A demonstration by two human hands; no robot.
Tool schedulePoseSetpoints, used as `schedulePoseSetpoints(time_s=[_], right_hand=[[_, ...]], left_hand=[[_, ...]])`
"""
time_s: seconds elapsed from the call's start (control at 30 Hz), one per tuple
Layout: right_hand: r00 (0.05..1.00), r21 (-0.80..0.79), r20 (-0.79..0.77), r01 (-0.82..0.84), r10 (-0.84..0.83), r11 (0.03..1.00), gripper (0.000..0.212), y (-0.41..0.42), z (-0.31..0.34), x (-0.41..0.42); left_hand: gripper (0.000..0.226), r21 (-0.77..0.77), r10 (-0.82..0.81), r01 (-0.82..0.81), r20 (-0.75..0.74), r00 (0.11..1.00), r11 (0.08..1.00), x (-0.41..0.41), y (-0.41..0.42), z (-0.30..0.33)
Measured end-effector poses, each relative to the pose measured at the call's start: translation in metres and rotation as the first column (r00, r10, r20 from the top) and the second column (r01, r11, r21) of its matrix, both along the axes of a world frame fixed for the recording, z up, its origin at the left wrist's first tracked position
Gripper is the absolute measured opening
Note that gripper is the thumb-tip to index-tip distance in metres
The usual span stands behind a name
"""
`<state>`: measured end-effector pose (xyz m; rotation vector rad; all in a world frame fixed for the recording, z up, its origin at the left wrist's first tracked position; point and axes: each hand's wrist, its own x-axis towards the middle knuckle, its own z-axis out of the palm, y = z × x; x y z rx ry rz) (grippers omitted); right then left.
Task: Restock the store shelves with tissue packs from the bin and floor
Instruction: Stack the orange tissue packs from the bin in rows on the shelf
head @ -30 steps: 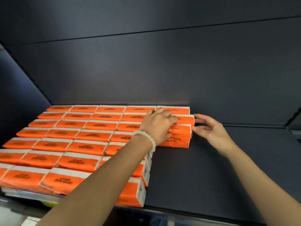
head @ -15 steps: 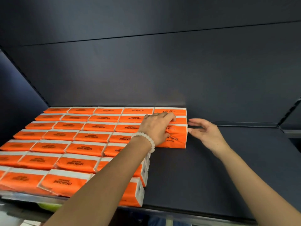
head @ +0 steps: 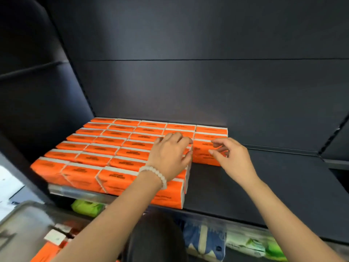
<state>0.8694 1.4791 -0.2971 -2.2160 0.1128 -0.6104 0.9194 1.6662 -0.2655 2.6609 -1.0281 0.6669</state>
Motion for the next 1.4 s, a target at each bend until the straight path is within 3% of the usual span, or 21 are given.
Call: schedulePoseSetpoints(time_s=[0.23,0.43,0.6,0.73,1.03,1.2,1.4], right_hand=[[0.963,-0.358,0.035,-0.236,0.266,0.903,0.031,0.114,0.014,-0.014],[0.905,-0.453,0.003,-0.379,0.426,0.807,0.037,0.222,0.001,-0.019],[0.822,-0.469,-0.114,-0.539,0.558,0.7,0.038,0.286,-0.026,-0.025],[0.795,-0.452,-0.167,-0.588,0.584,0.671,0.039,0.312,-0.046,-0.029],[0.739,-0.362,-0.354,-0.673,0.573,0.645,0.042,0.343,-0.087,-0.024],[0.697,-0.363,-0.448,-0.714,0.56,0.598,0.044,0.376,-0.119,-0.008],[0.623,-0.342,-0.592,-0.769,0.512,0.54,0.044,0.408,-0.182,0.019]], left_hand=[[0.036,-0.096,0.188,-0.185,0.027,0.982,0.978,-0.045,0.119,-0.013],[0.035,-0.072,0.424,-0.423,0.003,0.906,0.903,-0.082,0.228,-0.046],[0.041,0.023,0.585,-0.586,-0.087,0.806,0.81,-0.11,0.295,-0.074],[0.039,0.06,0.659,-0.66,-0.169,0.733,0.749,-0.126,0.323,-0.094],[0.032,0.056,0.729,-0.764,-0.353,0.587,0.642,-0.151,0.364,-0.166],[0.032,0.06,0.727,-0.776,-0.4,0.557,0.628,-0.145,0.392,-0.196],[0.036,0.162,0.763,-0.81,-0.478,0.435,0.563,-0.125,0.423,-0.244]])
